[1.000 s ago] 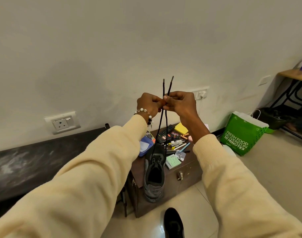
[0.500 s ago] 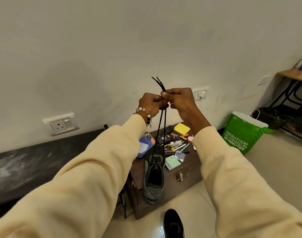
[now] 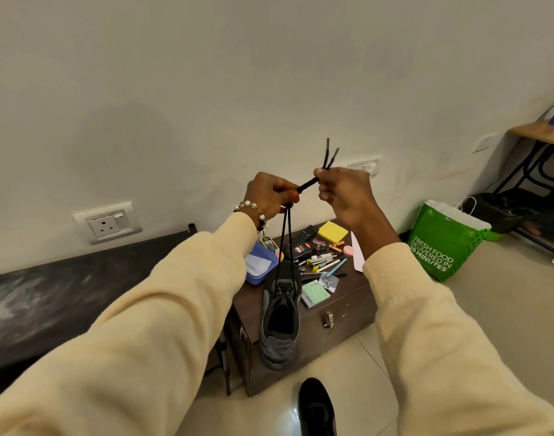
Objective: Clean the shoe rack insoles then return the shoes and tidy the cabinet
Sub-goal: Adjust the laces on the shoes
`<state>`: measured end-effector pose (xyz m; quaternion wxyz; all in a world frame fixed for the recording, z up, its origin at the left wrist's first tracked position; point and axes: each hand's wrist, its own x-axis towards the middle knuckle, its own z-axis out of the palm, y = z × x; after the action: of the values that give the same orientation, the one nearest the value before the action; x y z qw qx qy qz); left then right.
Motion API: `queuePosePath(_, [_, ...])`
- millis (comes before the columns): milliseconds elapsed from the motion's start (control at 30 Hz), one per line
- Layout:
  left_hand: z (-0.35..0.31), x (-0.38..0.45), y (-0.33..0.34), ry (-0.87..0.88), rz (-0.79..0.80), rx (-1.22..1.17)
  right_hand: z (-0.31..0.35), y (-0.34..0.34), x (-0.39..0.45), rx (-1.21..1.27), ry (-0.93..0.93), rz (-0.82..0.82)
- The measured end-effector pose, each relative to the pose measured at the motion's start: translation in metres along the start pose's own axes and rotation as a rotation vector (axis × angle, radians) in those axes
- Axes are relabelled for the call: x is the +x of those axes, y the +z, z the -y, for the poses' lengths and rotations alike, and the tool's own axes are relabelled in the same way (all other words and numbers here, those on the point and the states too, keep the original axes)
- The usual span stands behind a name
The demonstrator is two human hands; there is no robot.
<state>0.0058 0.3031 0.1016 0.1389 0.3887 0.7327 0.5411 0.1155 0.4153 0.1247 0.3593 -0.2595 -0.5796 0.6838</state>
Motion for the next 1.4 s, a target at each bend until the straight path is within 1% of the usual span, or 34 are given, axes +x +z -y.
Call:
queuePosePath(100, [-0.005, 0.003, -0.004, 0.039, -0.064, 0.088, -0.030, -0.014, -0.008, 0.266, 0.190, -0.047])
queuePosePath(133, [-0.006, 0.003, -0.006, 0.065, -0.058, 0.129, -0.044, -0.017, -0.012, 0.335, 0.243, -0.053])
queuePosePath(200, [-0.010, 0.004, -0.007, 0.117, -0.013, 0.248, -0.069, -0.018, -0.020, 0.379, 0.298, -0.037])
queuePosePath(300, [-0.014, 0.004, -0.004, 0.189, 0.043, 0.426, -0.099, -0.003, -0.028, 0.289, 0.283, -0.019])
queuePosePath(433, [-0.016, 0.005, -0.003, 0.230, 0.045, 0.495, -0.114, 0.022, -0.029, 0.213, 0.198, -0.062])
queuePosePath(500, [-0.012, 0.007, -0.004, 0.233, 0.025, 0.488, -0.116, 0.026, -0.029, 0.161, 0.210, 0.003])
queuePosePath(600, [0.005, 0.009, -0.010, 0.215, -0.015, 0.506, -0.110, 0.019, -0.028, 0.128, 0.284, 0.180])
queuePosePath(633, [0.015, 0.008, -0.013, 0.189, -0.023, 0.500, -0.107, 0.015, -0.026, 0.101, 0.287, 0.196])
queuePosePath(700, [0.040, 0.004, -0.012, 0.092, -0.046, 0.427, -0.099, 0.005, -0.019, -0.012, 0.247, 0.187])
queuePosePath(800, [0.089, -0.014, 0.004, -0.121, -0.091, 0.299, -0.093, -0.002, -0.008, -0.310, 0.119, 0.205])
queuePosePath(867, [0.116, -0.027, 0.024, -0.259, -0.035, 0.187, -0.090, 0.000, -0.002, -0.572, 0.016, 0.268])
queuePosePath(900, [0.124, -0.032, 0.037, -0.300, -0.008, 0.090, -0.090, 0.001, 0.001, -0.698, -0.034, 0.293])
queuePosePath(967, [0.128, -0.039, 0.062, -0.355, 0.000, -0.233, -0.091, 0.004, 0.009, -0.841, -0.115, 0.317])
queuePosePath(1033, [0.124, -0.044, 0.081, -0.400, 0.015, -0.597, -0.092, 0.004, 0.015, -0.889, -0.159, 0.302])
queuePosePath(1067, [0.124, -0.044, 0.087, -0.408, 0.052, -0.704, -0.093, 0.003, 0.017, -0.896, -0.167, 0.285])
queuePosePath(1100, [0.124, -0.044, 0.090, -0.415, 0.092, -0.750, -0.094, 0.002, 0.019, -0.894, -0.172, 0.267])
queuePosePath(1167, [0.127, -0.041, 0.089, -0.412, 0.087, -0.710, -0.097, -0.005, 0.022, -0.836, -0.160, 0.223])
queuePosePath(1200, [0.129, -0.039, 0.086, -0.398, 0.051, -0.667, -0.100, -0.010, 0.023, -0.757, -0.128, 0.187])
queuePosePath(1267, [0.130, -0.032, 0.077, -0.360, -0.008, -0.511, -0.115, -0.021, 0.020, -0.498, 0.008, 0.069])
queuePosePath(1333, [0.130, -0.027, 0.070, -0.303, 0.000, -0.258, -0.137, -0.031, 0.008, -0.265, 0.161, -0.068])
queuePosePath(1400, [0.128, -0.024, 0.065, -0.197, 0.036, 0.077, -0.164, -0.036, -0.008, -0.135, 0.291, -0.163])
